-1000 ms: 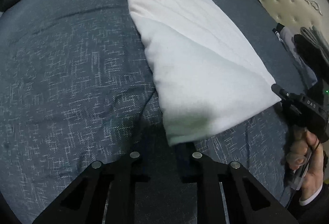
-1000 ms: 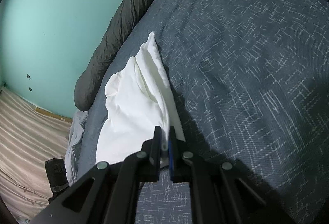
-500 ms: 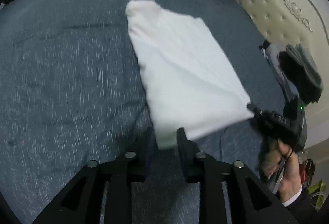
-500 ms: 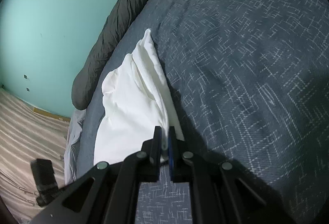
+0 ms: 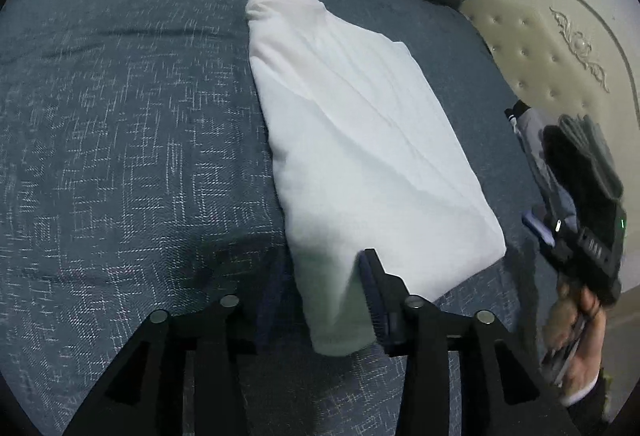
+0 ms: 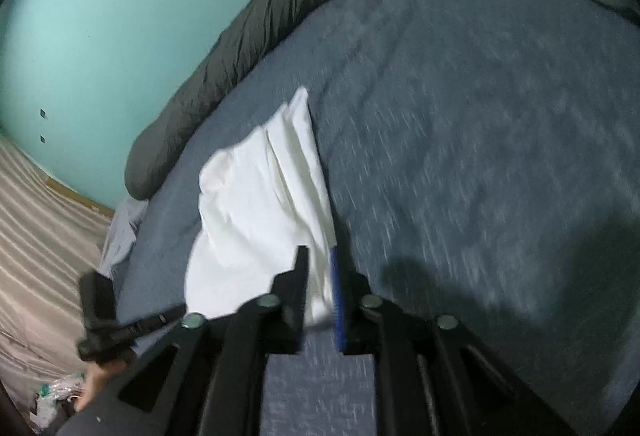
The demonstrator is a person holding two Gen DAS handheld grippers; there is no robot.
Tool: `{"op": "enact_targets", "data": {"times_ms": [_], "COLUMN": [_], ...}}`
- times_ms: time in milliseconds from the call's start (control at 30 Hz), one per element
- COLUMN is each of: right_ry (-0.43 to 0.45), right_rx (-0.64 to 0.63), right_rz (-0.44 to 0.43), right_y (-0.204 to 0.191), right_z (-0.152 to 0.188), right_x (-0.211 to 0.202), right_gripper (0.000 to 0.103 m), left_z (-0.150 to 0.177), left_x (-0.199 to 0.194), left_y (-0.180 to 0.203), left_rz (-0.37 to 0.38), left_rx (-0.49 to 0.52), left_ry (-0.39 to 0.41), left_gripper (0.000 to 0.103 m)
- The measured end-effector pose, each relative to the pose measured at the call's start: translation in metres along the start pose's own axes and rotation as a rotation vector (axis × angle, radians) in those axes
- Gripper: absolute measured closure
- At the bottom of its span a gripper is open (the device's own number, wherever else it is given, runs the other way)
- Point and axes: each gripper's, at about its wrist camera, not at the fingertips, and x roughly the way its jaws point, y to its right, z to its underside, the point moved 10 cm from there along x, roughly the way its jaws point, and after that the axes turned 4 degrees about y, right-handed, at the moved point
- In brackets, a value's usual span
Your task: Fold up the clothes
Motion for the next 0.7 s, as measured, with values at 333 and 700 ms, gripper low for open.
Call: {"op": "enact_targets", "data": {"times_ms": [333, 700], "right_ry": [-0.136, -0.231], "right_rx": [-0.104, -0.247], "right_rz": [-0.026, 0.081], "right_y": [-0.050, -0.065], "right_z": [-0.080, -0.131], "right_x": [0.114, 0.216], "right_gripper": [0.062, 0.062], "left_z": [-0.002, -0.003], "left_x": [0.013, 0.021], "left_y": [0.000, -0.003], "left_rz": [0.053, 0.084], "left_rx": [-0.018, -0.022], "left_ry": [-0.003, -0.020], "left_gripper": [0.057, 0.049]}}
